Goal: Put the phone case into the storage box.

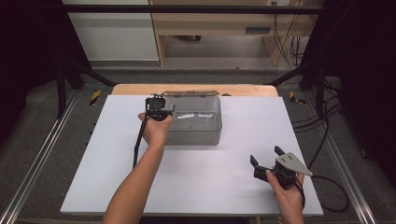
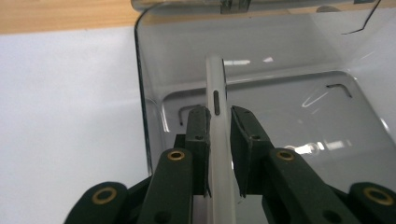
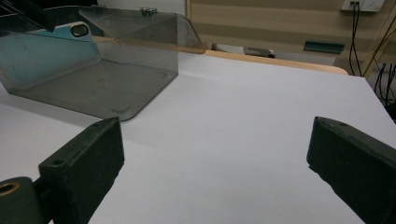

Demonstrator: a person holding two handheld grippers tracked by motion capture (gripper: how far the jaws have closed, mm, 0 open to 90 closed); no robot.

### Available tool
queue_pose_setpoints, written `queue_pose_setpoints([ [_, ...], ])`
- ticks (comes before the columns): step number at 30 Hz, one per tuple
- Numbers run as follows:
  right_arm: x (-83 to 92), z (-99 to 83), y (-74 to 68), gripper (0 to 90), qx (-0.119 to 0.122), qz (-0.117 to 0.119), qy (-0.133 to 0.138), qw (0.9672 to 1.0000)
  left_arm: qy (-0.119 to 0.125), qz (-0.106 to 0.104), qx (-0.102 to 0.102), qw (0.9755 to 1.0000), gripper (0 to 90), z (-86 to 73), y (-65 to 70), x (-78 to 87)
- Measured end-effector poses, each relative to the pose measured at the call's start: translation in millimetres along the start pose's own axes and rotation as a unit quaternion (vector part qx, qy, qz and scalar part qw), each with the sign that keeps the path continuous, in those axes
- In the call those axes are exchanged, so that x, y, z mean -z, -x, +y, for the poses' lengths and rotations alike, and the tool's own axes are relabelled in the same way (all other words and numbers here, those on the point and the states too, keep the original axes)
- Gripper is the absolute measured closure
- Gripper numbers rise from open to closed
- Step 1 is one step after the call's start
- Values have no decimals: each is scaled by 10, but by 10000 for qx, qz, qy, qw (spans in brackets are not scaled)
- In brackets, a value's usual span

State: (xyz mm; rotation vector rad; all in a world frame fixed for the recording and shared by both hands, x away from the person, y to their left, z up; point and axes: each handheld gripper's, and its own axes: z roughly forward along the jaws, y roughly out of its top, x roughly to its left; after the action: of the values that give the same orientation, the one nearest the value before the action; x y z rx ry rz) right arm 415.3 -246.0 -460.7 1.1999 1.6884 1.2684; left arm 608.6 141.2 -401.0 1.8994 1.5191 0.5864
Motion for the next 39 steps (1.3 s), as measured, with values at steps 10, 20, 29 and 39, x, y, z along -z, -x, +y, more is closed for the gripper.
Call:
queue_pose_setpoints([
  [10, -6, -1, -4, 43, 14, 39, -2, 10000, 356, -87, -163, 9992, 758, 37, -48, 64],
  [20, -17, -5, -18, 42, 49, 80, -26, 10000, 723, -249, -302, 9966, 659, 67, -56, 223],
  [29, -23, -7, -28, 39, 98, 96, -57, 9999, 1260, -309, -332, 9910, 311, 66, -37, 322],
  [39, -44, -3, -46, 36, 139, 127, -94, 9998, 1982, -807, -203, 9766, 61, 21, -106, 511],
])
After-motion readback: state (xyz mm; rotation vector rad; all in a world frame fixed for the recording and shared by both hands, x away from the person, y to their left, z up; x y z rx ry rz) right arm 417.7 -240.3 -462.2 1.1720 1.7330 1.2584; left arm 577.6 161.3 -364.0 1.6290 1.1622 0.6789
